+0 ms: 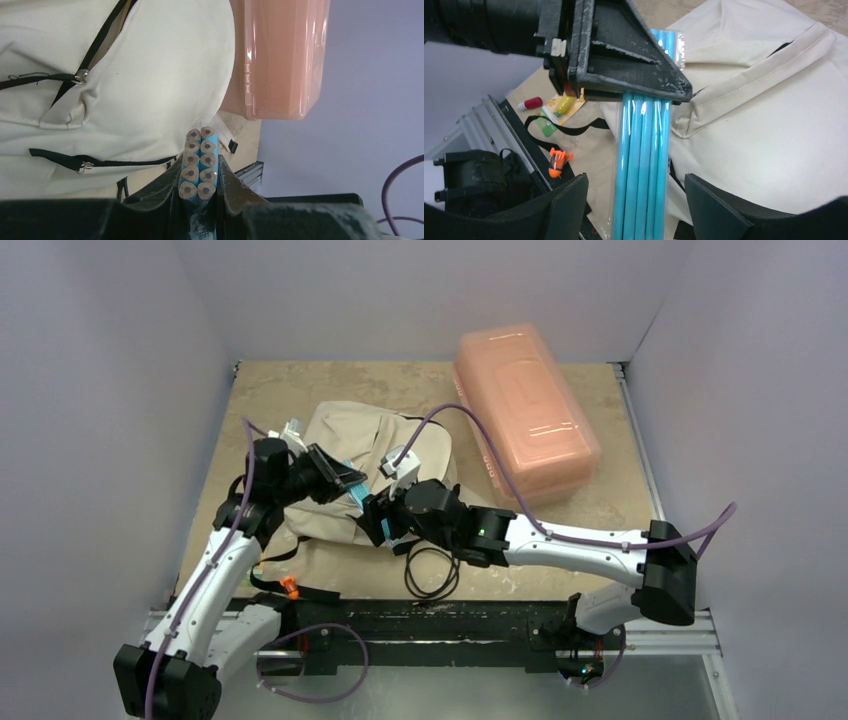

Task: Pack the student bag
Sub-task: Pick up the stationery from the center of the board.

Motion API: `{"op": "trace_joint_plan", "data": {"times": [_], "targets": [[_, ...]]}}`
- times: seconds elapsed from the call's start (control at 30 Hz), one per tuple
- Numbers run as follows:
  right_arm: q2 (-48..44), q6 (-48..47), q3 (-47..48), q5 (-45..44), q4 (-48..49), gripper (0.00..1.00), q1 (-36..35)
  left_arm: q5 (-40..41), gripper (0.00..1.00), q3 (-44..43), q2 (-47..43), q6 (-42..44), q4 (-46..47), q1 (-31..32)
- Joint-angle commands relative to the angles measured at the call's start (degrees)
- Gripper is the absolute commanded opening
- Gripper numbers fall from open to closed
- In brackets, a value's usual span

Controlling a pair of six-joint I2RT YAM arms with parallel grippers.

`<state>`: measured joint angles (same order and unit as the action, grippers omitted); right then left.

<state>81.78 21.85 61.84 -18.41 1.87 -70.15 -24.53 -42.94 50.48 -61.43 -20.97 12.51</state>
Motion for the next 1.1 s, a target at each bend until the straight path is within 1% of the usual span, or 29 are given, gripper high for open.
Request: {"op": "trace_joint_plan", "data": {"times": [0.0,0.07,0.13,0.17,0.3,0.37,0.43,0.53,0.63,0.67,0.73,0.77,0.83,0.9,0.97,1.07], "targets": [[-1.0,-1.2,4.8,6.1,-8.6,0.82,2.2,-6.5,0.00,-6.9,4.3,11.6,2.3,-0.2],[-1.9,-2.4,5.9,10.9,-12.2,0.92,3.2,-10.5,0.00,-9.8,7.4,16.9,1.3,-0.2],[-3.4,-3.3,6.9,17.0,-15.0,0.98,4.4,-13.9,0.00,-12.9,10.8,22.6,-1.5,-0.2],[-4.5,-3.4,7.1,20.2,-16.0,0.98,5.3,-16.0,0.00,-14.3,12.4,25.2,-2.6,-0.2],[-8.2,-3.9,7.4,35.3,-18.1,0.99,10.8,-24.4,0.00,-19.2,17.4,34.6,-6.7,-0.2],[-8.6,-3.5,7.4,42.7,-16.9,0.99,14.3,-29.4,0.00,-20.7,19.2,37.1,-8.0,-0.1],[-8.1,-3.8,8.2,48.8,-16.4,0.99,17.6,-32.2,0.00,-22.1,20.1,39.6,-9.9,-0.1],[-6.5,-2.2,8.0,57.2,-12.5,0.99,21.1,-38.2,0.00,-22.9,20.3,41.7,-10.3,0.0],[-3.7,-1.9,8.9,64.0,-11.9,0.90,23.7,-43.4,0.00,-21.9,19.1,39.5,-5.8,0.1],[-3.4,0.1,8.0,66.6,-9.6,0.88,25.0,-45.0,0.00,-21.6,18.8,38.2,-3.7,0.2],[-3.1,5.6,5.3,70.6,-1.5,0.84,26.8,-46.7,0.00,-21.4,18.2,37.0,-2.2,0.8],[-2.7,7.8,4.3,71.7,0.9,0.83,26.9,-46.3,0.00,-21.4,18.0,36.3,-1.6,1.2],[-1.9,14.0,1.8,73.3,10.2,0.81,26.6,-46.8,0.00,-21.0,18.0,33.6,1.6,2.1],[-1.7,19.5,-1.3,72.9,17.7,0.81,26.7,-47.0,0.00,-19.9,17.7,29.3,7.2,3.2],[-1.5,22.7,-3.3,70.9,22.3,0.76,26.6,-46.2,0.00,-19.2,17.4,26.5,11.0,4.3],[-1.3,30.6,-7.5,69.3,32.8,0.68,26.6,-45.7,0.00,-18.7,17.5,23.2,15.1,6.0]]}}
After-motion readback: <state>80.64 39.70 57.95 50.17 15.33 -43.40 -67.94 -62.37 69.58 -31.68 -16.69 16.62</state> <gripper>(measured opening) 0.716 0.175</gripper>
